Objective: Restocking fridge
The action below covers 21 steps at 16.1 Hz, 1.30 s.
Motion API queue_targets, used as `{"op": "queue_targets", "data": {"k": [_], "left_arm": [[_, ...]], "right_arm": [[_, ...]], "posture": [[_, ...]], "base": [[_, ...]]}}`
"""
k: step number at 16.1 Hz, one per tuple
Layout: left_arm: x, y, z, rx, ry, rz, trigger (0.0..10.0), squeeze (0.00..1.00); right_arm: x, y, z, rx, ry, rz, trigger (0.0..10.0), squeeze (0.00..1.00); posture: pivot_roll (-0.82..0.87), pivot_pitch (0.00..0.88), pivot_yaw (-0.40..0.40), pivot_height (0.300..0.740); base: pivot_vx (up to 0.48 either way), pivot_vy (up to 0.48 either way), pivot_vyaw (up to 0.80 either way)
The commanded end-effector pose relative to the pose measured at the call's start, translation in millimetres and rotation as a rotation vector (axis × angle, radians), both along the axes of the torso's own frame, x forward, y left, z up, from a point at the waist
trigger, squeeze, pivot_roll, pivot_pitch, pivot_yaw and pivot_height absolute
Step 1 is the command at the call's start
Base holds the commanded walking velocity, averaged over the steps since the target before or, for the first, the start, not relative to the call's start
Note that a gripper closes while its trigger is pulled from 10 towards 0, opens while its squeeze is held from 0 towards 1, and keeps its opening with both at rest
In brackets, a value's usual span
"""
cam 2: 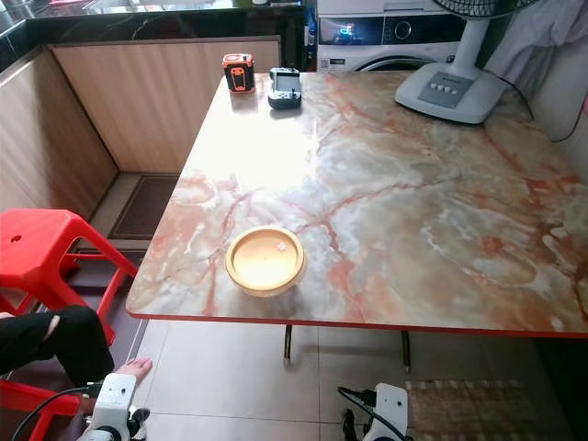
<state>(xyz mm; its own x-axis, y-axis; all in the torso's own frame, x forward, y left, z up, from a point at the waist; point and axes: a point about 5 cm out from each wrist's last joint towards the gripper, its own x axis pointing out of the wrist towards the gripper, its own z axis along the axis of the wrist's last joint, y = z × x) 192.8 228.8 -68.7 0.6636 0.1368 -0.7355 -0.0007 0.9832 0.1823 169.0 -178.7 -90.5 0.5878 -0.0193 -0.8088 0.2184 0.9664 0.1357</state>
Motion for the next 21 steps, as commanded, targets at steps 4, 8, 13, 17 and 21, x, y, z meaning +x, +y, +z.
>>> {"op": "queue_targets", "data": {"k": [4,8,13,17,21], "left_arm": [[-11.8,1.9,-6,0.028,0.044,0.004,10.0,0.0],[-9.1,0.0,-6,0.03,0.051,-0.008,10.0,0.0],[-11.2,-7.3,-9,0.024,0.064,-0.026,10.0,0.0],[-12.1,-8.4,-9,0.023,0.065,-0.025,10.0,0.0],[-12.5,-14.4,-10,0.039,0.061,-0.047,10.0,0.0]], "right_arm": [[-8.8,0.6,-4,0.016,0.02,-0.017,10.0,0.0],[-11.0,-0.9,-5,0.022,0.027,-0.009,10.0,0.0],[-13.2,-3.7,-5,0.026,0.029,-0.011,10.0,0.0],[-13.5,-3.7,-5,0.029,0.029,-0.007,10.0,0.0],[-15.9,-2.2,-6,0.042,0.031,0.01,10.0,0.0]], "posture": [[0.0,0.0,0.039,0.74],[-0.01,0.0,0.044,0.74],[-0.01,0.0,0.03,0.74],[-0.01,0.0,0.029,0.74],[0.01,0.0,0.026,0.74]], "base": [[0.0,0.0,0.0],[0.0,0.0,0.0],[0.0,0.0,0.0],[0.0,0.0,0.0],[0.0,0.0,0.0]]}}
